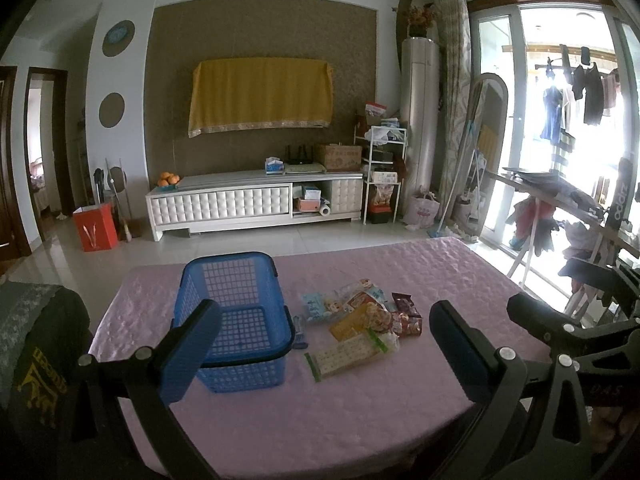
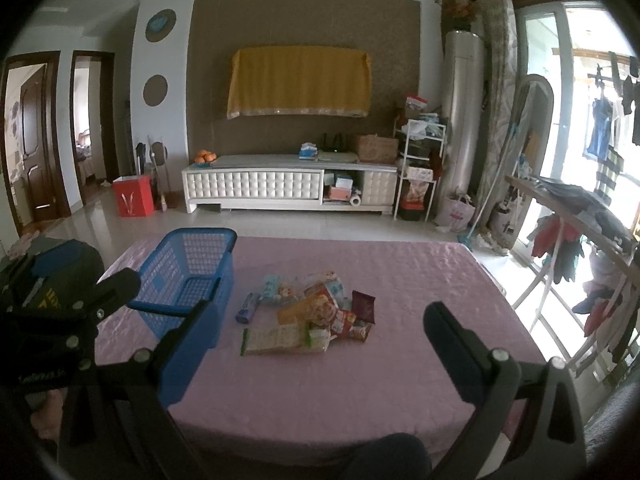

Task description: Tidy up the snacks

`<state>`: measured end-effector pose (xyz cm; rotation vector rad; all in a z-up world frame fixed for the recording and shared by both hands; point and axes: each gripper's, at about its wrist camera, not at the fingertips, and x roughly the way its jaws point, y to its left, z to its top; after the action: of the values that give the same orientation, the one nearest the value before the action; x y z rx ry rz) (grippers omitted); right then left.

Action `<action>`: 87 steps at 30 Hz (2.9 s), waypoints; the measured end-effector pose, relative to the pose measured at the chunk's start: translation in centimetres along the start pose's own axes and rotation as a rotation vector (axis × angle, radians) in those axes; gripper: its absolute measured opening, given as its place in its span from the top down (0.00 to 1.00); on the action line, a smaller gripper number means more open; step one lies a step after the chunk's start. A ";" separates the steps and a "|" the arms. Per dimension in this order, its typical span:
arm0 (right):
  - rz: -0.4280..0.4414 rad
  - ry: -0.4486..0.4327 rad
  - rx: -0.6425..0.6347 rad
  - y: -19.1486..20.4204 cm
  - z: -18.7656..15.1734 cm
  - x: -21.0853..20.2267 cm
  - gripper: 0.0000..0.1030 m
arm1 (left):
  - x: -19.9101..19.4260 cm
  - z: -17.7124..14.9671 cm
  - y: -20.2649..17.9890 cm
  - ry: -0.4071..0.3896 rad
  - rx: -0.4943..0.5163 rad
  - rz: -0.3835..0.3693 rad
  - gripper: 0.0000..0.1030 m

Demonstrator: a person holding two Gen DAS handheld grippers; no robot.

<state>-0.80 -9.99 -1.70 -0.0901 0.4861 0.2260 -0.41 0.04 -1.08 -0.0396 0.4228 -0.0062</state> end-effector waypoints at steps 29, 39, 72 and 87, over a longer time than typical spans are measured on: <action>0.015 0.014 0.002 0.4 -0.1 -0.3 0.00 | -0.2 -0.2 0.2 0.012 0.006 -0.011 0.00; 0.025 0.017 -0.001 0.4 0.2 -0.2 0.00 | -0.3 -0.3 0.0 0.011 0.006 -0.008 0.00; 0.142 0.280 0.008 -7.3 -1.1 15.2 0.02 | 18.3 -1.3 -4.4 0.310 0.116 -0.073 0.11; 0.534 0.437 -0.438 -1.1 -4.7 23.9 0.03 | 20.2 -9.8 0.0 0.521 -0.130 0.046 0.14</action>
<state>17.90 -7.08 -17.14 -0.4457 0.8868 0.8474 14.00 -0.61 -18.26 -0.1580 0.9451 0.0574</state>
